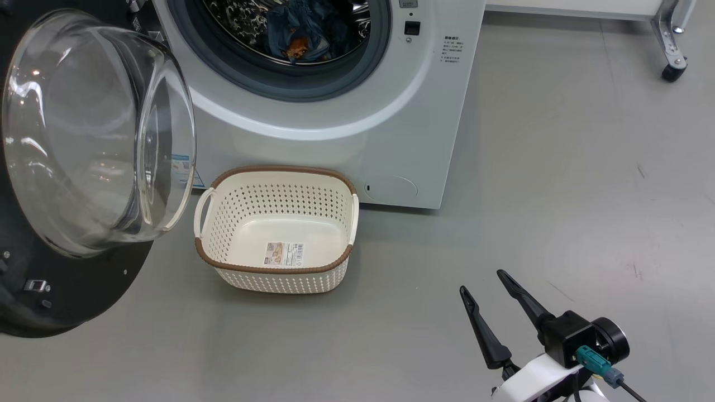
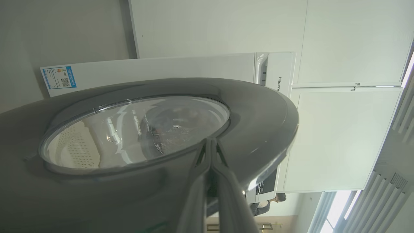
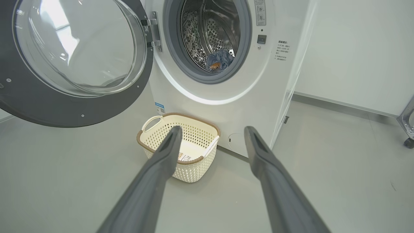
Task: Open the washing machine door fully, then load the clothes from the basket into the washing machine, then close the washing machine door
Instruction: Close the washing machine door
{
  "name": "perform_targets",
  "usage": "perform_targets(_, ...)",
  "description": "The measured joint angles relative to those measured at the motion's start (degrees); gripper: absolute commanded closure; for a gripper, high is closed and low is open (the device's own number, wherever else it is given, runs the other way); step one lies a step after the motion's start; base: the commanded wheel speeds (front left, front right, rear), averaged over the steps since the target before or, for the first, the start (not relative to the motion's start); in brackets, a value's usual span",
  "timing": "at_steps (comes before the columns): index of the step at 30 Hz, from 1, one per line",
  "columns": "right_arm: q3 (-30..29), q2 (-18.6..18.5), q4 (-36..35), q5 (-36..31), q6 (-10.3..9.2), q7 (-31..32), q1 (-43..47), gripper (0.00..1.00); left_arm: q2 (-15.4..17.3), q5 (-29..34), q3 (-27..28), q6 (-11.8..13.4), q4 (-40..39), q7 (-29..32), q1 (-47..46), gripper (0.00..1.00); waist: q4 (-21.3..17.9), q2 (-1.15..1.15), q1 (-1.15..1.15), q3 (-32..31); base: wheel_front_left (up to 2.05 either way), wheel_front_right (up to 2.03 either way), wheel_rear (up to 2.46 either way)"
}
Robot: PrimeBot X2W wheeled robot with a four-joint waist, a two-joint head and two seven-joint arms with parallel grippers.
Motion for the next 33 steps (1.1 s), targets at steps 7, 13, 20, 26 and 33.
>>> perform_targets(7,0.0,0.0,0.0,0.0,0.00,0.0,0.1,0.00,-1.1,-0.3,-0.5,-0.3,-1.3,1.6,0.2,1.00,0.2,0.00,0.00,-0.4,0.00,0.00,0.00)
perform_targets(13,-0.1,0.1,0.0,0.1,0.00,0.0,0.1,0.00,-2.1,-0.3,-1.2,-0.6,-2.7,2.3,1.3,1.00,-0.1,0.00,0.00,-0.6,0.00,0.00,0.00)
perform_targets(20,0.2,0.3,0.0,0.1,0.00,0.0,0.2,0.00,-2.9,-0.8,-1.3,-0.6,-4.6,3.7,2.7,1.00,-1.1,0.00,0.00,-0.8,0.00,0.00,0.00)
perform_targets(26,0.2,0.4,0.0,0.2,0.00,0.0,0.2,0.00,-4.6,-2.4,-2.1,-0.7,-7.2,5.6,3.5,1.00,-2.2,0.00,0.00,-0.8,0.00,0.00,0.00)
perform_targets(33,-0.8,0.5,-0.1,0.2,0.00,0.0,0.3,0.00,-8.1,-2.8,-5.0,-0.8,-11.0,7.9,4.0,1.00,-2.9,0.00,0.00,-0.5,0.00,0.00,0.00)
